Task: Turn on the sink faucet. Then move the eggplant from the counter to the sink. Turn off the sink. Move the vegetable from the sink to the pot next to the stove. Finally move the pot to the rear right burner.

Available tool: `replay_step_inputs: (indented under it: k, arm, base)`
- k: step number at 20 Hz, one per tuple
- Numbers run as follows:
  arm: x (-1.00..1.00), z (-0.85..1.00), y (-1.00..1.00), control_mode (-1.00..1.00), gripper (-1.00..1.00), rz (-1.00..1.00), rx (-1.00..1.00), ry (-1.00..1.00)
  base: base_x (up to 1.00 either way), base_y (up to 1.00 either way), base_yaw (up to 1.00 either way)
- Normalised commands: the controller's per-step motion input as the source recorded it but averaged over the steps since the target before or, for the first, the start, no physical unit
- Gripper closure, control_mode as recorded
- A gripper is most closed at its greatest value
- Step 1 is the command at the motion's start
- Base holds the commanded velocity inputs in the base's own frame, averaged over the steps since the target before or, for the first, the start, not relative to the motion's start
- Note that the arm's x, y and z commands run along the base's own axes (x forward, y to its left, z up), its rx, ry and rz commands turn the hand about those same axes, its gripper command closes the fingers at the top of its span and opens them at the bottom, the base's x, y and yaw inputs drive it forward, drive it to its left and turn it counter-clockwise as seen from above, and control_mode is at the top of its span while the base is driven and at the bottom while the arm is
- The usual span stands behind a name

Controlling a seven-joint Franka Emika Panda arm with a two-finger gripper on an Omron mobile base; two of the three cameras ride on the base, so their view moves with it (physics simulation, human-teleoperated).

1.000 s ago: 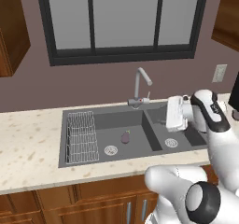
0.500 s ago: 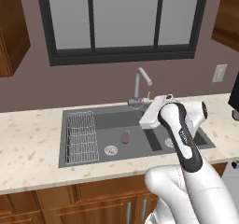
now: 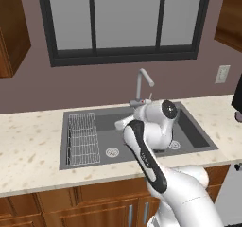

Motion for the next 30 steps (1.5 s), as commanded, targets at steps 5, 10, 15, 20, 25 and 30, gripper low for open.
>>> replay_step_inputs:
  k: [5, 10, 15, 20, 25, 30]
  arm:
    - [0.29, 0.00, 0.06, -1.00, -1.00, -0.32, -0.01, 0.50]
    - [0.43, -0.05, 0.00, -1.00, -1.00, -0.31, 0.00, 0.47]
    - [0.34, -0.36, -0.14, -1.00, -1.00, -0.22, -0.01, 0.31]
    - [0.12, -0.50, -0.25, -1.00, -1.00, -0.13, 0.00, 0.15]
    - [0.30, -0.57, -0.18, -1.00, -1.00, -0.06, 0.00, 0.14]
    - [0.41, -0.57, -0.18, -1.00, -1.00, -0.03, 0.00, 0.10]
  base:
    - [0.00, 0.00, 0.00]
    - [0.00, 0.00, 0.00]
    - [0.00, 0.00, 0.00]
    - [0.00, 0.00, 0.00]
    - [0.00, 0.00, 0.00]
    - [0.00, 0.00, 0.00]
